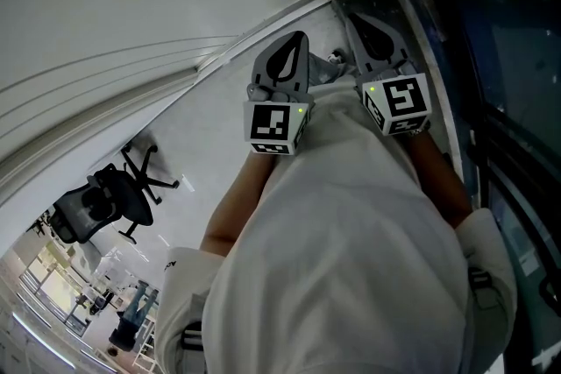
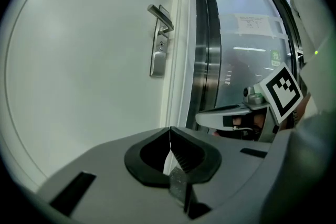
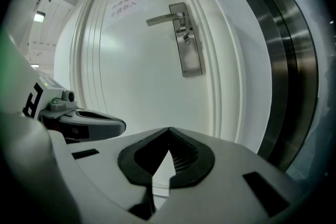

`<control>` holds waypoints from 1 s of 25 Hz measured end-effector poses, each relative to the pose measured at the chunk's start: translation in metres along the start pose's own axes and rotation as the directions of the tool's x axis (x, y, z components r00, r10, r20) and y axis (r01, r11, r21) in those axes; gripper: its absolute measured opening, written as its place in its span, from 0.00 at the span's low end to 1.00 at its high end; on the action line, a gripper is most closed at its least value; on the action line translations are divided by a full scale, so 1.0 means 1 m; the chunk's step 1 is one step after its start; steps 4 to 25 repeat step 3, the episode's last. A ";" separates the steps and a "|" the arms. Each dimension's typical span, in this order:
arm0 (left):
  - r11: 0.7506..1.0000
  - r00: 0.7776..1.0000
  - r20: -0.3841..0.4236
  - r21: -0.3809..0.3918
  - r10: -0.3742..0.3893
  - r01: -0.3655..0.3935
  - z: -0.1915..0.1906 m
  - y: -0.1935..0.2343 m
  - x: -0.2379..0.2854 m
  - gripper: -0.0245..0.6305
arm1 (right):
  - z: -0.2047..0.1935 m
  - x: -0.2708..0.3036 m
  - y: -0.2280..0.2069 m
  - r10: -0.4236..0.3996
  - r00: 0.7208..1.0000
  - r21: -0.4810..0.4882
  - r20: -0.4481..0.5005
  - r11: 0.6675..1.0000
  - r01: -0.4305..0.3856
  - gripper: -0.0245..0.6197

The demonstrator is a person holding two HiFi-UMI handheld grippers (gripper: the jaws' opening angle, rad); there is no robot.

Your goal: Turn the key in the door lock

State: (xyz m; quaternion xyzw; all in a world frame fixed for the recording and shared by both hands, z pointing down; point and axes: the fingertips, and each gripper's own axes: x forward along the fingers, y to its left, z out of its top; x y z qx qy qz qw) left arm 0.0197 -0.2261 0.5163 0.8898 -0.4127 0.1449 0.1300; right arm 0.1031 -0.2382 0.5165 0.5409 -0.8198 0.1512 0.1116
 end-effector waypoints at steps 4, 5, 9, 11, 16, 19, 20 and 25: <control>1.000 1.000 -0.008 0.008 -0.004 0.004 -0.004 0.003 0.001 0.05 | -0.001 0.005 0.001 0.004 1.000 0.001 -0.010 1.000 -0.004 0.05; 1.000 1.000 -0.008 0.008 -0.004 0.004 -0.004 0.003 0.001 0.05 | -0.001 0.005 0.001 0.004 1.000 0.001 -0.010 1.000 -0.004 0.05; 1.000 1.000 -0.008 0.008 -0.004 0.004 -0.004 0.003 0.001 0.05 | -0.001 0.005 0.001 0.004 1.000 0.001 -0.010 1.000 -0.004 0.05; 1.000 1.000 -0.008 0.008 -0.004 0.004 -0.004 0.003 0.001 0.05 | -0.001 0.005 0.001 0.004 1.000 0.001 -0.010 1.000 -0.004 0.05; 1.000 1.000 -0.008 0.008 -0.004 0.004 -0.004 0.003 0.001 0.05 | -0.001 0.005 0.001 0.004 1.000 0.001 -0.010 1.000 -0.004 0.05; 1.000 1.000 -0.008 0.008 -0.004 0.004 -0.004 0.003 0.001 0.05 | -0.001 0.005 0.001 0.004 1.000 0.001 -0.010 1.000 -0.004 0.05; 1.000 1.000 -0.008 0.008 -0.004 0.004 -0.004 0.003 0.001 0.05 | -0.001 0.005 0.001 0.004 1.000 0.001 -0.010 1.000 -0.004 0.05; 1.000 1.000 -0.008 0.008 -0.004 0.004 -0.004 0.003 0.001 0.05 | -0.001 0.005 0.001 0.004 1.000 0.001 -0.010 1.000 -0.004 0.05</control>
